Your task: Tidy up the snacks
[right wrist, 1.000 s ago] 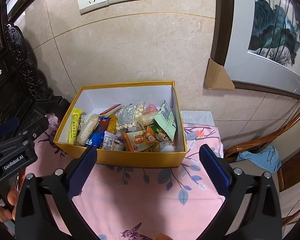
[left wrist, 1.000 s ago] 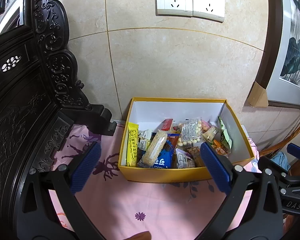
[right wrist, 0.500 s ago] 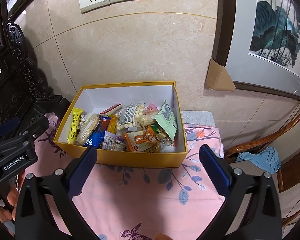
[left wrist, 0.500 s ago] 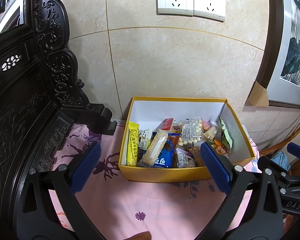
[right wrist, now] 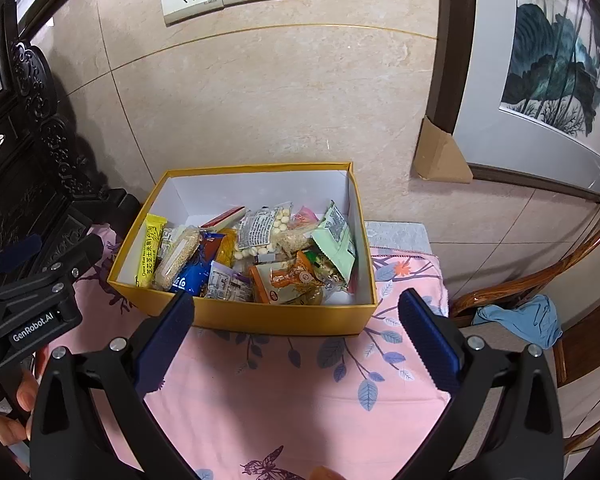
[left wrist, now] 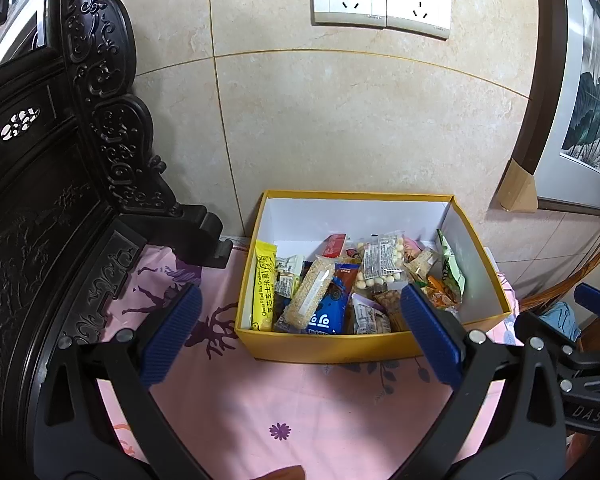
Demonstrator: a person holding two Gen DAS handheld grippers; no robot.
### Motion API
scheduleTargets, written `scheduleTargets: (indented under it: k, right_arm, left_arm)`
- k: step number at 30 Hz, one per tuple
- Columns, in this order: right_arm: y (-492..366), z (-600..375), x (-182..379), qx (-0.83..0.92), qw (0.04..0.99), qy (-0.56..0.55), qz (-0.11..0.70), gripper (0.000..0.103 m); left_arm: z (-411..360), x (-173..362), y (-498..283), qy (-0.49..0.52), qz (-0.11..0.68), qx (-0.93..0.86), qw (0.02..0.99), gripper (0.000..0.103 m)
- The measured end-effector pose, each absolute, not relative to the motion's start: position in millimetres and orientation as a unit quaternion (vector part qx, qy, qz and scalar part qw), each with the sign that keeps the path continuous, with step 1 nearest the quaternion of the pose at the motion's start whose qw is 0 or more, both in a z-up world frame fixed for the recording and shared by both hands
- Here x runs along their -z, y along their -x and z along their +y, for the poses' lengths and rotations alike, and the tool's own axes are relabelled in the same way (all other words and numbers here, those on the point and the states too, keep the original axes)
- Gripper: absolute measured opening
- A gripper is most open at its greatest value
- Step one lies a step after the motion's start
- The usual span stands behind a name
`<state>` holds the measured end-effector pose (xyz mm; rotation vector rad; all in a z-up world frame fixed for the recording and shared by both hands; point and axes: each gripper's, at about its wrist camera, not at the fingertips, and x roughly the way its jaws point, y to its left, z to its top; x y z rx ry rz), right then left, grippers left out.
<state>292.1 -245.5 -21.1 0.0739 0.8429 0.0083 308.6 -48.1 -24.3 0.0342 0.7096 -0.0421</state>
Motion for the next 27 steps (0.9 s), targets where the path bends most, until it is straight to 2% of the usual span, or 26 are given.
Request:
scheduleTargets:
  k: [27]
  right_arm:
    - [-293.1,-249.3,24.5,-0.005,0.911,-0.037,0.411,0.102]
  left_arm:
    - [-54.4,27.7,-310.2,-0.021,0.355,0.024,0.934,0.101]
